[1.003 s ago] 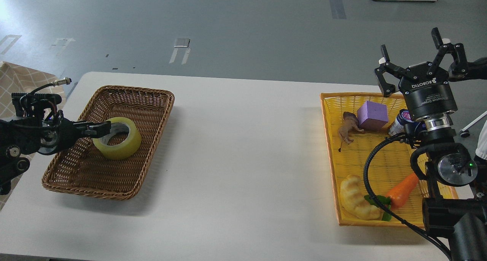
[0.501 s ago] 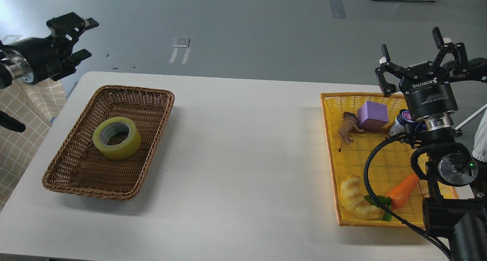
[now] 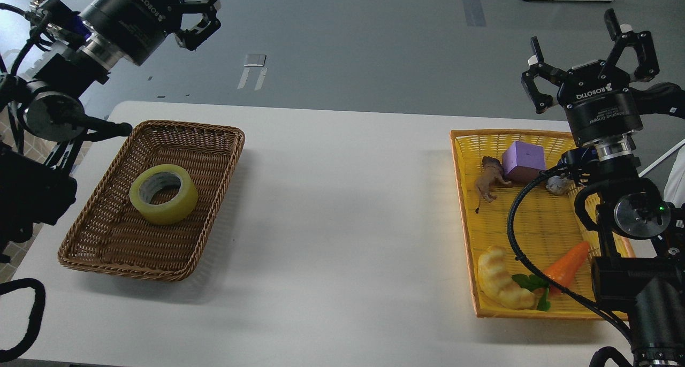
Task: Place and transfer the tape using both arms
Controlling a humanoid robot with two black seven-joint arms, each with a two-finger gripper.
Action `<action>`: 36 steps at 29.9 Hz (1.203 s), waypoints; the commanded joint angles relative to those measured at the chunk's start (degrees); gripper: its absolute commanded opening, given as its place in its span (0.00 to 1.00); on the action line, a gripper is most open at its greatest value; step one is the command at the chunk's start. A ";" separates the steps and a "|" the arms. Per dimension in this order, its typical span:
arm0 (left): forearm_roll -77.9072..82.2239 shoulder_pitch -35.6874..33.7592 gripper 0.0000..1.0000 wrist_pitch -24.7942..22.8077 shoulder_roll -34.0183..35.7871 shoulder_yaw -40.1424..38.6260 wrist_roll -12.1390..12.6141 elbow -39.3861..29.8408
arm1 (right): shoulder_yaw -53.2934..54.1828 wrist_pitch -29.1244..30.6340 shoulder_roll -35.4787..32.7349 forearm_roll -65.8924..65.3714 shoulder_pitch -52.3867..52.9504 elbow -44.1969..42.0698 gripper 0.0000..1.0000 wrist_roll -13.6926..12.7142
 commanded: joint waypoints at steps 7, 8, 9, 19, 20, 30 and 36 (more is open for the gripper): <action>-2.36 5.30 0.98 -0.06 -9.91 -1.70 -9.59 -0.01 | -2.05 0.00 -3.47 -0.44 3.36 -2.12 0.99 -0.11; -2.36 5.56 0.98 -0.06 -10.35 -1.61 -10.47 0.16 | -2.13 0.00 -3.65 -0.44 3.80 -2.56 0.99 -0.11; -2.36 5.91 0.98 -0.06 -11.22 -1.53 -12.05 0.25 | -2.22 0.00 -3.91 -0.44 4.24 -3.17 0.99 -0.11; -2.45 4.87 0.98 -0.06 -13.69 -1.44 -12.85 2.80 | -3.81 0.00 -3.30 -5.09 7.32 -6.78 0.99 0.16; -2.54 4.17 0.98 -0.06 -14.30 -1.52 -12.85 3.41 | -3.89 0.00 -3.30 -5.44 7.41 -6.78 0.99 0.16; -2.89 1.26 0.98 -0.06 -17.03 -1.26 -12.33 9.92 | -3.98 0.00 -3.21 -5.98 7.14 -6.08 0.99 0.07; -2.80 1.08 0.98 -0.06 -16.95 -0.12 -12.33 11.24 | -3.89 0.00 -2.86 -5.89 7.14 -5.73 0.99 0.07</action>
